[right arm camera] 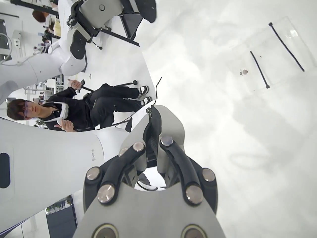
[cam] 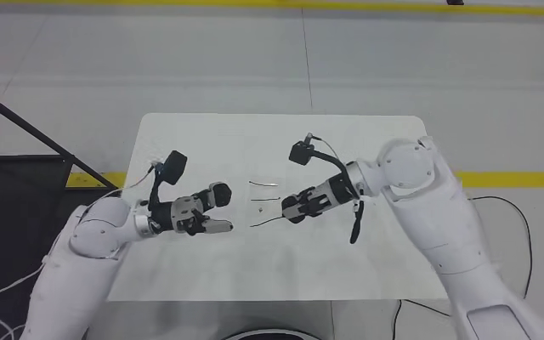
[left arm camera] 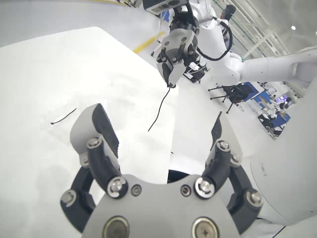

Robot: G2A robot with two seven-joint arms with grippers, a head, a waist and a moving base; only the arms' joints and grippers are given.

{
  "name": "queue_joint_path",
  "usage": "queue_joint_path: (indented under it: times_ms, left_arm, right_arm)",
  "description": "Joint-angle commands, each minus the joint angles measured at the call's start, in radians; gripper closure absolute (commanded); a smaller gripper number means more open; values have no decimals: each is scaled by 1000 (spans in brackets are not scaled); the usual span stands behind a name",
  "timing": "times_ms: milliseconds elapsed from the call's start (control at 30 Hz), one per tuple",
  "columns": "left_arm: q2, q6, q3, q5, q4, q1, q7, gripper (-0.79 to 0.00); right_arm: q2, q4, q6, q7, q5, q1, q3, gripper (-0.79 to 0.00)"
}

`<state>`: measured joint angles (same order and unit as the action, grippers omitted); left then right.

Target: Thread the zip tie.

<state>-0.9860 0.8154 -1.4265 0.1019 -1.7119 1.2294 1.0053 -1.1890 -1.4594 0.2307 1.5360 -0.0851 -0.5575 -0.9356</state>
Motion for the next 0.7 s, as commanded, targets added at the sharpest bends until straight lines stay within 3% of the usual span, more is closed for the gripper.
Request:
queue_joint_path:
  times_ms: [0, 267, 667]
  left_arm:
    - [27, -2, 61, 27, 5, -39, 2, -785]
    - [140, 84, 205, -39, 32, -108, -84, -785]
    - [140, 79, 205, -40, 30, -107, -89, -785]
  right_arm:
    - [6, 22, 13, 0, -47, 53, 63, 0]
    - [21, 110, 46, 0, -210, 227, 255, 0]
    - [23, 118, 52, 0, -226, 240, 270, 0]
